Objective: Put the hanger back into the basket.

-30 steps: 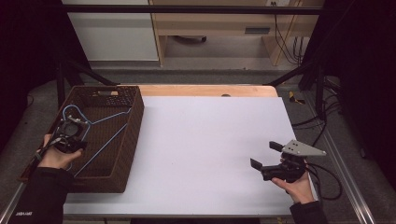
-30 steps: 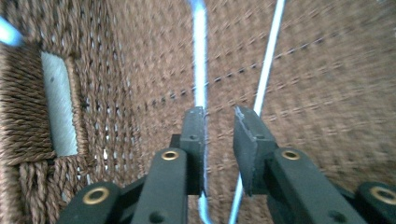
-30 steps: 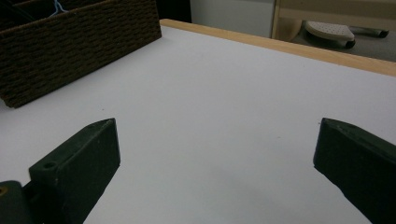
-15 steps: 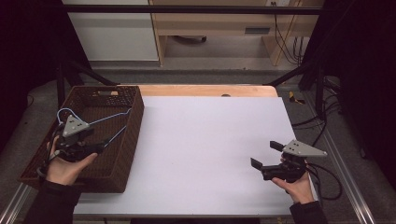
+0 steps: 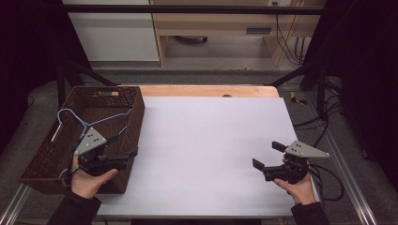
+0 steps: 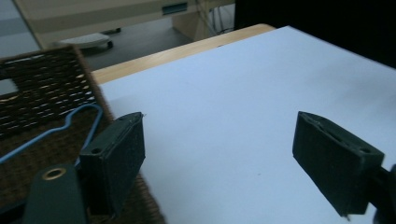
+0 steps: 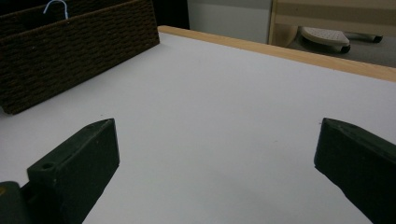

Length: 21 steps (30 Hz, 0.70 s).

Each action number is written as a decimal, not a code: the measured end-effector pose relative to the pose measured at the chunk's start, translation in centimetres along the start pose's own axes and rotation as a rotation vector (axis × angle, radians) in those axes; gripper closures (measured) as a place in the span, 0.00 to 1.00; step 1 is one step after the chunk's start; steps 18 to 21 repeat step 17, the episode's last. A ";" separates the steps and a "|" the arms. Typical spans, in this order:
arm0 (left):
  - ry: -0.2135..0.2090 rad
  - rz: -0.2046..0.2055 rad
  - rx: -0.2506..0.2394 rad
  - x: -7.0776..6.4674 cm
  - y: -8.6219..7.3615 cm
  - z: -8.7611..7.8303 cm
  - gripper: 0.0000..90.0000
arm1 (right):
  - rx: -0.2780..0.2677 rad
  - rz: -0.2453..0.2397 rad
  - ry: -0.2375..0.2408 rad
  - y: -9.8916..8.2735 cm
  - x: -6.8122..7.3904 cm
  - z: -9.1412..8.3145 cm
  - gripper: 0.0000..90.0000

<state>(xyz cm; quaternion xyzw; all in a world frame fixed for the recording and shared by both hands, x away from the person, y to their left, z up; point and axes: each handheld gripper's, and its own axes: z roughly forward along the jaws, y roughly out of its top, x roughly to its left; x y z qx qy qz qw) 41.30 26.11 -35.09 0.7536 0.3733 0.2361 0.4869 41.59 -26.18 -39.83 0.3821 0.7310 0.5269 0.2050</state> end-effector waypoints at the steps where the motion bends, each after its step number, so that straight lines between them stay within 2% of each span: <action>1: -0.007 0.006 -0.001 -0.3 -0.2 0.2 0.15 | 0.000 0.000 0.000 0.0 0.0 0.0 0.01; 5: -0.048 0.032 0.004 -1.2 -1.1 1.1 0.13 | -0.004 0.000 0.001 -0.1 0.0 -0.2 0.01; 8: -0.067 0.030 0.004 -1.6 -1.6 1.6 0.12 | -0.005 -0.001 -0.001 -0.1 0.0 -0.3 0.00; 21: -0.079 0.027 0.000 -1.6 -2.3 2.0 0.11 | -0.016 0.001 -0.004 -0.2 -0.1 -0.5 0.00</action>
